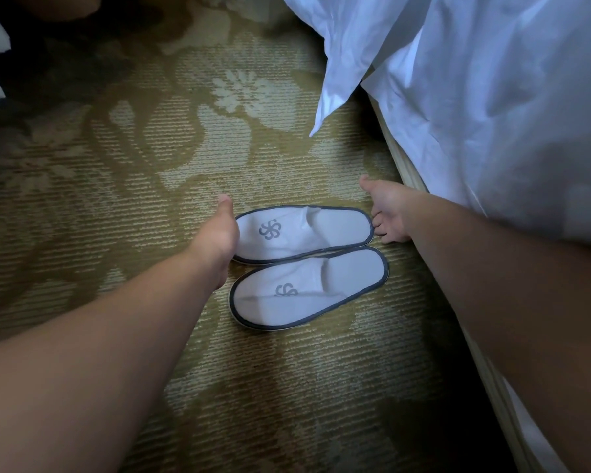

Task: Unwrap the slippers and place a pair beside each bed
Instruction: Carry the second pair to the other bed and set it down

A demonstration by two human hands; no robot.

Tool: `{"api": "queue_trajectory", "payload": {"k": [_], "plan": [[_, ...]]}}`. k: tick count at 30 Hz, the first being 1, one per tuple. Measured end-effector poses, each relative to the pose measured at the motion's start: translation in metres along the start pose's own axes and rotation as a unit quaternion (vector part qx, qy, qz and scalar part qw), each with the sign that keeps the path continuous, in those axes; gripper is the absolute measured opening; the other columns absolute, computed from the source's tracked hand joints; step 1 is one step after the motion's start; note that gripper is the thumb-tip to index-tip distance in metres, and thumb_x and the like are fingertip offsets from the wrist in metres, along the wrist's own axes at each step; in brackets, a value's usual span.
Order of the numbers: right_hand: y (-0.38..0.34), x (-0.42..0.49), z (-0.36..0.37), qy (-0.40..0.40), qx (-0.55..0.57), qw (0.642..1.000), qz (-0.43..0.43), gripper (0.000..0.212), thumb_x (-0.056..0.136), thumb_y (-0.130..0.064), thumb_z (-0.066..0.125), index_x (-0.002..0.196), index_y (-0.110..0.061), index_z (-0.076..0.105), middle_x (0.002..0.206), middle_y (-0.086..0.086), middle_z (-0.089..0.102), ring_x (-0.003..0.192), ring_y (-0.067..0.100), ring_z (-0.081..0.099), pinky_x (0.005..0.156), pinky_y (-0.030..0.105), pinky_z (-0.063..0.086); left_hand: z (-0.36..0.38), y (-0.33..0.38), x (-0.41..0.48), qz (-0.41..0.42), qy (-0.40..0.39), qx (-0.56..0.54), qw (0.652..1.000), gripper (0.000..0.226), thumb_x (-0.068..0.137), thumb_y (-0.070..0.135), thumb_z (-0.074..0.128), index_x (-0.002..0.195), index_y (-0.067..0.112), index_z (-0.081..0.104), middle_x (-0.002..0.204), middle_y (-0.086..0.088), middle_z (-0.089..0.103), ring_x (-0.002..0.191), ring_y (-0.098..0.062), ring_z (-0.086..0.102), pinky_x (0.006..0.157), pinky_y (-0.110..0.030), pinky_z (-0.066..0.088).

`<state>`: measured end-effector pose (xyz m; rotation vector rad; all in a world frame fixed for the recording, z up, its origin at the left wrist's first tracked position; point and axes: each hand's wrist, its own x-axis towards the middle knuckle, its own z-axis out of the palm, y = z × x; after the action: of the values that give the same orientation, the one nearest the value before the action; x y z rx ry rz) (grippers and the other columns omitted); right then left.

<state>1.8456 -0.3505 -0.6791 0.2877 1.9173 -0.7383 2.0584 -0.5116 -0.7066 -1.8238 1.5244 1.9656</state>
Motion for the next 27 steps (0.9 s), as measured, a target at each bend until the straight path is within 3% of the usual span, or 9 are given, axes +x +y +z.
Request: {"api": "queue_trajectory", "payload": {"k": [14, 20, 23, 27], "plan": [[0.002, 0.002, -0.003, -0.003, -0.004, 1.000, 0.002, 0.103, 0.084, -0.076, 0.041, 0.154, -0.006, 0.010, 0.160, 0.018, 0.017, 0.147, 0.032, 0.020, 0.119, 0.051, 0.016, 0.001, 0.000, 0.003, -0.001, 0.002, -0.005, 1.000, 0.087, 0.093, 0.076, 0.026, 0.156, 0.016, 0.030, 0.162, -0.006, 0.034, 0.148, -0.030, 0.032, 0.119, -0.054, 0.020], [0.013, -0.009, -0.006, 0.002, -0.011, 1.000, 0.011, 0.100, 0.084, -0.075, 0.044, 0.153, -0.009, 0.015, 0.158, 0.018, 0.023, 0.145, 0.033, 0.024, 0.117, 0.052, 0.021, 0.003, -0.008, -0.010, 0.000, 0.044, 0.021, 0.999, 0.091, 0.089, 0.080, 0.026, 0.152, 0.016, 0.040, 0.158, -0.009, 0.040, 0.142, -0.032, 0.039, 0.114, -0.048, 0.030], [0.020, -0.018, -0.006, 0.017, -0.032, 0.999, 0.021, 0.101, 0.083, -0.076, 0.044, 0.154, -0.010, 0.016, 0.158, 0.018, 0.023, 0.143, 0.034, 0.026, 0.116, 0.054, 0.021, 0.006, -0.017, -0.020, -0.009, 0.036, 0.033, 0.999, 0.094, 0.086, 0.082, 0.022, 0.144, 0.014, 0.050, 0.148, -0.013, 0.052, 0.132, -0.036, 0.049, 0.114, -0.050, 0.035], [0.030, -0.029, -0.005, 0.005, -0.039, 0.998, 0.047, 0.105, 0.083, -0.077, 0.042, 0.154, -0.007, 0.011, 0.160, 0.018, 0.017, 0.146, 0.034, 0.020, 0.118, 0.053, 0.017, 0.007, -0.026, -0.032, -0.048, -0.007, 0.022, 0.999, 0.097, 0.081, 0.081, 0.019, 0.145, 0.015, 0.050, 0.146, -0.018, 0.053, 0.132, -0.041, 0.051, 0.113, -0.055, 0.038]]}}
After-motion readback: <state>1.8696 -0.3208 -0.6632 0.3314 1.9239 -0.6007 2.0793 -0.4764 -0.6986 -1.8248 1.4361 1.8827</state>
